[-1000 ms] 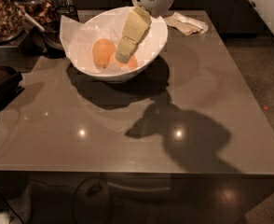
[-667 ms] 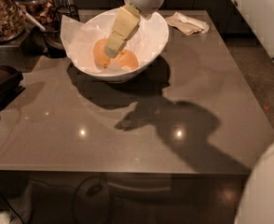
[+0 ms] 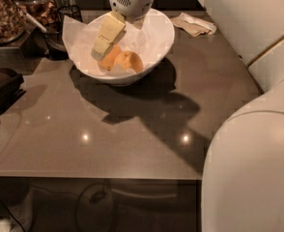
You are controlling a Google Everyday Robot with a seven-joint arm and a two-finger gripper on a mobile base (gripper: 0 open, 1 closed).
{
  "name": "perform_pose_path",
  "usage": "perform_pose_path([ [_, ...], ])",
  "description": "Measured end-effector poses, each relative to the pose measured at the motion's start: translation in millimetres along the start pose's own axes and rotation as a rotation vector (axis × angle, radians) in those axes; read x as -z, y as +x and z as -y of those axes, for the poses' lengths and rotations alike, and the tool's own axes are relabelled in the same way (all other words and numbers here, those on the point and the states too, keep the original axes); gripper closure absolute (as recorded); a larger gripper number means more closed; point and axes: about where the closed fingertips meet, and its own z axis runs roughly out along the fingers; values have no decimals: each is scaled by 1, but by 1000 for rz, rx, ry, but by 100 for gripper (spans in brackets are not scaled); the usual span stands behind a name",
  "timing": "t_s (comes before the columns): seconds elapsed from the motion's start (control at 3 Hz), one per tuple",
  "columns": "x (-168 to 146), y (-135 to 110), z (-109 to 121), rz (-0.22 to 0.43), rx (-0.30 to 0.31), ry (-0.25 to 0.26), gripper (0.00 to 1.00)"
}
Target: Pick orange from white bowl
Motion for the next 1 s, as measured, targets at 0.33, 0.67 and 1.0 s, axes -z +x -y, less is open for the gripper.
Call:
perform_pose_path([
  [0.33, -12, 0, 5, -15, -34, 11, 3],
  [0.67, -19, 4, 14, -34, -52, 45, 9],
  [1.0, -23, 6, 22, -50, -51, 80, 18],
])
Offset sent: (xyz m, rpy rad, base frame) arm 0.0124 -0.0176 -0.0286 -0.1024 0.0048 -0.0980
